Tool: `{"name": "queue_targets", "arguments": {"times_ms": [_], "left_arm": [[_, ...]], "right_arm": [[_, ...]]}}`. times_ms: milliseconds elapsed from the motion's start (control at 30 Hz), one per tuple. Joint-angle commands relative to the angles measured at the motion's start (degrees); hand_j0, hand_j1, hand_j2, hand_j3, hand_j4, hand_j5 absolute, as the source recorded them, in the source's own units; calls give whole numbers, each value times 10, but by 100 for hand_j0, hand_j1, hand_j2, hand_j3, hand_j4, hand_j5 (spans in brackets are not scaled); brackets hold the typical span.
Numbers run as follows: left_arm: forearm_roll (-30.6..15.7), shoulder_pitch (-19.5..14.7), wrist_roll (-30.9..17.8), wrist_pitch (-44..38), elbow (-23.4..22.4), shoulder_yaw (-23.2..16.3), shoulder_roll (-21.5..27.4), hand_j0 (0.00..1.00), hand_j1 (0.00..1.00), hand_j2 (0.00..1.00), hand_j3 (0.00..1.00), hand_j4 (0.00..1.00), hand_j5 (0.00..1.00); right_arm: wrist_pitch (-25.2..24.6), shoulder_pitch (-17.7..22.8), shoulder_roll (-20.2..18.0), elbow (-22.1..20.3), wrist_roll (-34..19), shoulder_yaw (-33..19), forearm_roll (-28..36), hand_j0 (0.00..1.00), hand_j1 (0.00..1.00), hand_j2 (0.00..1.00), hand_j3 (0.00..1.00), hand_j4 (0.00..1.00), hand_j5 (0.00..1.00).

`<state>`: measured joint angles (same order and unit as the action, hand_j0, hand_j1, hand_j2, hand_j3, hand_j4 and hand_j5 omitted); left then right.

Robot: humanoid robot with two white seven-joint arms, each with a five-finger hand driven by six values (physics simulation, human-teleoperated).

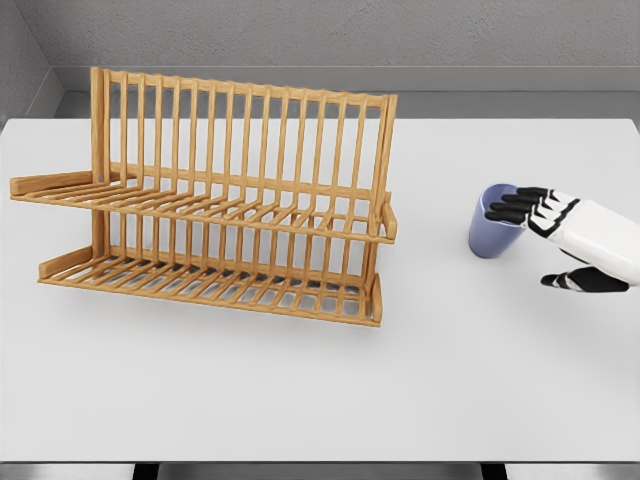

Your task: Right arm put cup on second shelf

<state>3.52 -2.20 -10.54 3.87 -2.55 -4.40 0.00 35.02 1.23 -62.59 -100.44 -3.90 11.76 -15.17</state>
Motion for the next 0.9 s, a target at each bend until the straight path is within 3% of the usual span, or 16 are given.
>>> {"name": "queue_targets", "arguments": {"times_ms": [0, 133, 200, 267, 400, 533, 600, 667, 700, 733, 800, 867], "left_arm": [[0, 0, 0, 0, 0, 0, 0, 100, 100, 100, 100, 100, 100], [0, 0, 0, 0, 0, 0, 0, 100, 100, 100, 100, 100, 100], [0, 0, 0, 0, 0, 0, 0, 100, 100, 100, 100, 100, 100], [0, 0, 0, 0, 0, 0, 0, 100, 100, 100, 100, 100, 100], [0, 0, 0, 0, 0, 0, 0, 100, 100, 100, 100, 100, 100], [0, 0, 0, 0, 0, 0, 0, 100, 100, 100, 100, 100, 100], [0, 0, 0, 0, 0, 0, 0, 100, 100, 100, 100, 100, 100], [0, 0, 0, 0, 0, 0, 0, 100, 100, 100, 100, 100, 100], [0, 0, 0, 0, 0, 0, 0, 100, 100, 100, 100, 100, 100], [0, 0, 0, 0, 0, 0, 0, 100, 100, 100, 100, 100, 100], [0, -1, 0, 0, 0, 0, 0, 100, 100, 100, 100, 100, 100], [0, 0, 0, 0, 0, 0, 0, 100, 100, 100, 100, 100, 100]], "right_arm": [[0, 0, -1, 0, -1, 1, 4, 100, 100, 100, 100, 100, 100], [0, -18, -2, 2, 6, 2, 9, 100, 100, 100, 100, 100, 100], [-86, -32, -3, 4, 6, 2, 9, 100, 100, 100, 100, 100, 100], [-95, -49, -3, 2, -6, 2, 5, 100, 100, 100, 100, 100, 100], [-108, -124, -6, 2, -226, 3, 7, 100, 100, 100, 100, 100, 100], [-106, -125, -7, 10, -228, 12, 6, 100, 100, 100, 100, 100, 100], [-107, -147, -7, 9, -240, 13, 6, 100, 100, 100, 100, 100, 100], [-108, -177, -7, 9, -308, 13, 6, 100, 100, 100, 100, 100, 100], [-108, -192, -6, 10, -311, 13, 6, 100, 100, 100, 100, 100, 100], [-110, -212, -2, 11, -311, 28, 6, 100, 100, 100, 100, 100, 100], [-156, -291, 23, 27, -311, 127, 4, 100, 100, 100, 100, 100, 100], [-156, -302, 37, 55, -311, 157, 3, 100, 100, 100, 100, 100, 100]]}}
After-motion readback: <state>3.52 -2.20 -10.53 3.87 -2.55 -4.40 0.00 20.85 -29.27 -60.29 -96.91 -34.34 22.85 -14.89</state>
